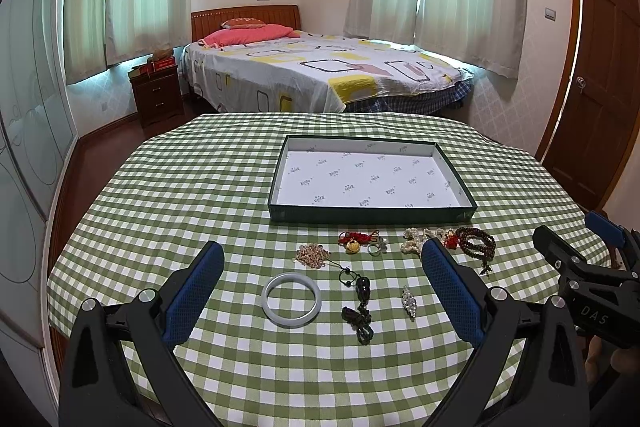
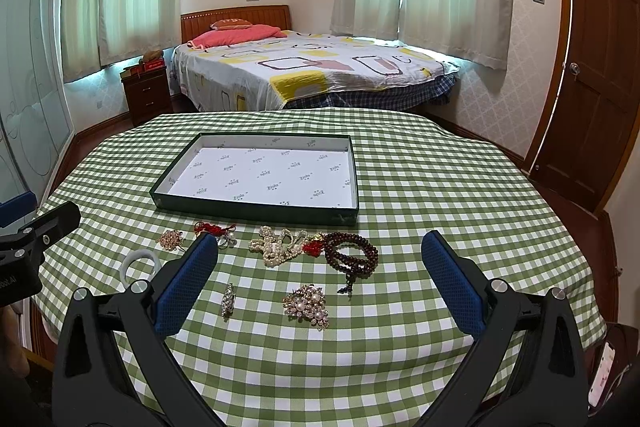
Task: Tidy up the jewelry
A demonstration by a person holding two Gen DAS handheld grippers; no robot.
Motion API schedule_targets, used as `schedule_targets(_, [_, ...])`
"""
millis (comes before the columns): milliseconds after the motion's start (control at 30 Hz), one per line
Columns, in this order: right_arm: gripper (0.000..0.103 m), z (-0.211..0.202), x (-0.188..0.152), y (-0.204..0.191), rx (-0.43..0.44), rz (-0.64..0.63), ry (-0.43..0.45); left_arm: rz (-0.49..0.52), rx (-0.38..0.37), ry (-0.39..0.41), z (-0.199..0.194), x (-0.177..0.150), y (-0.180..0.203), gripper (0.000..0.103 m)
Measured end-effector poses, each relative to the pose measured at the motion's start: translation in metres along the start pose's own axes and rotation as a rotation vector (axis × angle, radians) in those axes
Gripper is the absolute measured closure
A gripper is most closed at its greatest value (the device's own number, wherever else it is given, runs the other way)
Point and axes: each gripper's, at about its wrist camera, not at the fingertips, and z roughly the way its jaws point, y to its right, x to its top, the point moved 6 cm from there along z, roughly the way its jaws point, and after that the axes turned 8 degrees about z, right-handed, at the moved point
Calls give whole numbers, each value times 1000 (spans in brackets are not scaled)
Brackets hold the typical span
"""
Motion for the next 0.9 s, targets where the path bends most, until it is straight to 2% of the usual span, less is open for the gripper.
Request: schedule_targets(900, [4,0,0,0,-1,-1,0,-4,7,-12,3,-4,1,7])
